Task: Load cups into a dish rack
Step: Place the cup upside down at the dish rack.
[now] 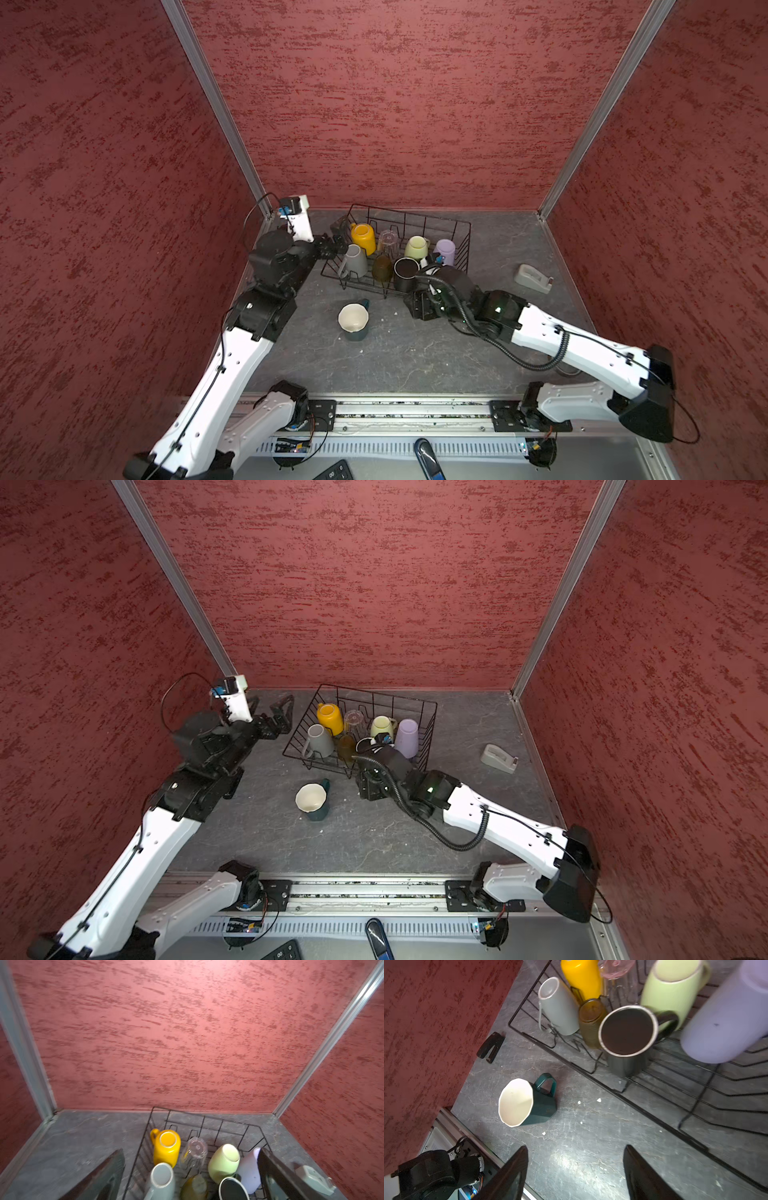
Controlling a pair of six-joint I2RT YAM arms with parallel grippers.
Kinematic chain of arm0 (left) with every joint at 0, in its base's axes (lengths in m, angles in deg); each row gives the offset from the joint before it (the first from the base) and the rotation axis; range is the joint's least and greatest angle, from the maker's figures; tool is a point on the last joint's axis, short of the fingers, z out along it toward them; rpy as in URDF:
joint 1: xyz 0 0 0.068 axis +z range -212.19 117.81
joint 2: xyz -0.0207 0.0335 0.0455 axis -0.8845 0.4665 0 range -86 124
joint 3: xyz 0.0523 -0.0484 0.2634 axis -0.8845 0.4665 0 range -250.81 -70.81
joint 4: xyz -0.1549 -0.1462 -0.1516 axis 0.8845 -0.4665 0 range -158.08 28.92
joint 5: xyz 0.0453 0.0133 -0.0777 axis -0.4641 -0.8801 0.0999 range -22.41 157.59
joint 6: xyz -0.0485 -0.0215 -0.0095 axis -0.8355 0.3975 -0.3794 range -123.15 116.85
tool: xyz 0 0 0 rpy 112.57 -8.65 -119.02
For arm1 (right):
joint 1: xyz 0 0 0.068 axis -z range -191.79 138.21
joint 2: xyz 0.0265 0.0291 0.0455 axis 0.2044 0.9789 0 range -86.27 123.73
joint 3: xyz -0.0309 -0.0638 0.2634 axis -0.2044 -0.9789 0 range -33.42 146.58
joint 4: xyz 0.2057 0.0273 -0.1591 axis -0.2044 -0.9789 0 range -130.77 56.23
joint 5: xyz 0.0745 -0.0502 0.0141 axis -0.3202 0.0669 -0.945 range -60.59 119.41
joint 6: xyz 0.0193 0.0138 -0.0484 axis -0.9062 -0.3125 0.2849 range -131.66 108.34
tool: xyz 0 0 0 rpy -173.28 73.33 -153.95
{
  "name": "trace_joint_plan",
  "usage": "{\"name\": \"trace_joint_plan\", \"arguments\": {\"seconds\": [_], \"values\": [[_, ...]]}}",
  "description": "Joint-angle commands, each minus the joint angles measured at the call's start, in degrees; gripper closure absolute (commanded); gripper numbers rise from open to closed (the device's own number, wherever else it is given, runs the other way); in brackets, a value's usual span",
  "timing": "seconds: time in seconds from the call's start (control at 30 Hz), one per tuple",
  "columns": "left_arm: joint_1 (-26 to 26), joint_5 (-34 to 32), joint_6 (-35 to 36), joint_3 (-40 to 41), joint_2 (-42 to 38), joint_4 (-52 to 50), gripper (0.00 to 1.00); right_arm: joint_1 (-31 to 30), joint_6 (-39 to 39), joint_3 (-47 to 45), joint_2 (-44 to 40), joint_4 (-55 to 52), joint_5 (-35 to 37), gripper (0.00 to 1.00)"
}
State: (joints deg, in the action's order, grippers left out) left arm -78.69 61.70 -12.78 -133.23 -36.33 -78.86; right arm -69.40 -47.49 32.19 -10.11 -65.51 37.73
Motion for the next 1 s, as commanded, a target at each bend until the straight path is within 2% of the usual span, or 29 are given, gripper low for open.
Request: {"name": "trace_joint_plan", "arguments": {"seconds": [0.0,0.17,0.27,0.67,0.97], "values": [[5.21,-0.53,-0.26,2.33,-3.20,-8.58,0.00,-3.32,-1.56,2.99,4.20,0.37,3.03,0.29],[15.87,5.51,-2.12,5.86,-6.83,-12.31,0.00,-6.10,-1.52,6.57,10.51,1.13,1.71,0.32],[19.41,8.96,-4.95,8.62,-8.14,-11.15,0.00,-6.86,-1.31,8.64,13.17,0.51,1.00,0.34],[26.00,16.47,-8.56,13.10,-8.09,-8.19,0.00,-7.47,-0.66,16.09,23.45,-0.07,-1.14,0.40],[26.42,17.14,-7.95,13.54,-9.55,-8.71,0.01,-7.44,0.75,22.11,32.75,-0.88,-2.08,0.48]]}}
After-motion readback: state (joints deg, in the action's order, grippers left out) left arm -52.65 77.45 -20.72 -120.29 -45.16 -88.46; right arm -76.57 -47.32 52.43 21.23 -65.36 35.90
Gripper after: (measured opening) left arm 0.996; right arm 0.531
